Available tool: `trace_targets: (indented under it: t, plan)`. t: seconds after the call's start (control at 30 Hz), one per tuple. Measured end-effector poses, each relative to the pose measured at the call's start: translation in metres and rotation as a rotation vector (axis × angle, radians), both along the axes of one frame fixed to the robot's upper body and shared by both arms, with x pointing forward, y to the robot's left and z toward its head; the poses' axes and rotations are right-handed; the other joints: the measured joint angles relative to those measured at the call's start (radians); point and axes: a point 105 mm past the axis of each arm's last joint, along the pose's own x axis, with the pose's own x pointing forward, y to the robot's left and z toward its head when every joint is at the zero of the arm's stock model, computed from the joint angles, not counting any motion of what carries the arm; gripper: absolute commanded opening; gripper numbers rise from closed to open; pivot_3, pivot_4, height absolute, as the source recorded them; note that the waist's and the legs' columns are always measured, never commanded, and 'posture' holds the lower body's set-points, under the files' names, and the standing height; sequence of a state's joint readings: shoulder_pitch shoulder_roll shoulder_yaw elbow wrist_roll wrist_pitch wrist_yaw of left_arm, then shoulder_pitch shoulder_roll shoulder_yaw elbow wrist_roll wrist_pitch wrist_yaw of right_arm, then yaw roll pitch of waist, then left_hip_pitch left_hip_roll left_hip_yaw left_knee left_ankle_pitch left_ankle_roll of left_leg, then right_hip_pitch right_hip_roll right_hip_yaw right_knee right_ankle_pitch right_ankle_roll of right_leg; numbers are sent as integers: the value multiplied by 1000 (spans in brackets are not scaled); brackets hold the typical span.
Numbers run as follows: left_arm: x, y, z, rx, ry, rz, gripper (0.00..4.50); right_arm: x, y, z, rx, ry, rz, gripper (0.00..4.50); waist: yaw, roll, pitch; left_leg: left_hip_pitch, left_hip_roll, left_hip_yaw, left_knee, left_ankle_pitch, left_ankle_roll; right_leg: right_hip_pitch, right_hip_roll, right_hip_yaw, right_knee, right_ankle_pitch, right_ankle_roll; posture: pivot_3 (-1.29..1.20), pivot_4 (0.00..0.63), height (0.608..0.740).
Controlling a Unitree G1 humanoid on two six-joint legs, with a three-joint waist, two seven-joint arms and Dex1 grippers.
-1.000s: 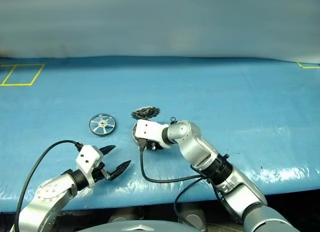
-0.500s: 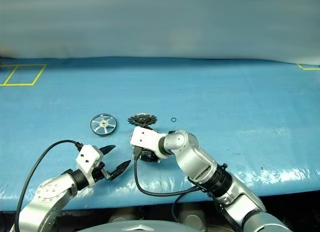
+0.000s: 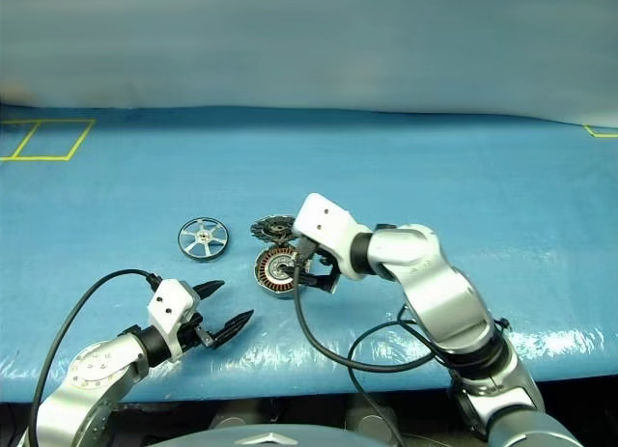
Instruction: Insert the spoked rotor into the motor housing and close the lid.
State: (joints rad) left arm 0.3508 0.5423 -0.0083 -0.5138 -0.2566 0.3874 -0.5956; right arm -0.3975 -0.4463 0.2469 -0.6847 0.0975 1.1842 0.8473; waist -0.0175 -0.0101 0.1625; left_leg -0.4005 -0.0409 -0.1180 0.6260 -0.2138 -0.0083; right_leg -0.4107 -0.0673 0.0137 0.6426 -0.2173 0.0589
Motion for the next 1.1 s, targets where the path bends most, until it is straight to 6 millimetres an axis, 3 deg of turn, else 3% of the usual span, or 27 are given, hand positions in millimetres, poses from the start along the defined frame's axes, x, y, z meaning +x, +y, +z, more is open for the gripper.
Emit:
trace_targets:
  t: [0.13, 0.33, 0.53, 0.73, 1.03, 1.1]
  plan:
    - [1, -1, 2, 1, -7, -11, 4500, 3, -32, -31, -36, 64, -135, 4489, -5, 0, 0, 0, 0, 2, 1, 0, 0, 0, 1, 1, 1, 0, 0, 0, 150, 740]
    - [4, -2, 6, 4, -31, -26, 4500, 54, -43, -52, 83, -68, -476, 4489, -12, 1, 1, 2, 1, 2, 1, 1, -1, -1, 4, 1, 2, 1, -1, 0, 150, 740]
    - [10, -1, 11, 20, -94, -36, 4500, 79, -29, -76, 166, -86, -626, 4489, -13, 1, 1, 1, 0, 3, 0, 1, -1, -1, 4, 3, 1, 1, -1, 0, 150, 740]
    - [6, -1, 8, 15, -90, -31, 4500, 91, -12, -80, 219, -88, -634, 4489, -17, 2, 1, 2, 0, 3, 0, 1, -1, -1, 4, 3, 2, 1, -1, 0, 150, 740]
    - [2, 0, 4, 10, -76, -22, 4500, 96, -15, -93, 188, -59, -660, 4489, -19, 2, 1, 5, 1, 3, 0, 1, -1, 1, 6, 3, 2, 1, -2, 0, 150, 740]
    - [1, 0, 3, 11, -76, -22, 4500, 97, -15, -94, 184, -59, -659, 3891, -19, 2, 1, 5, 1, 3, 0, 1, -1, 1, 6, 3, 2, 1, -2, 0, 150, 740]
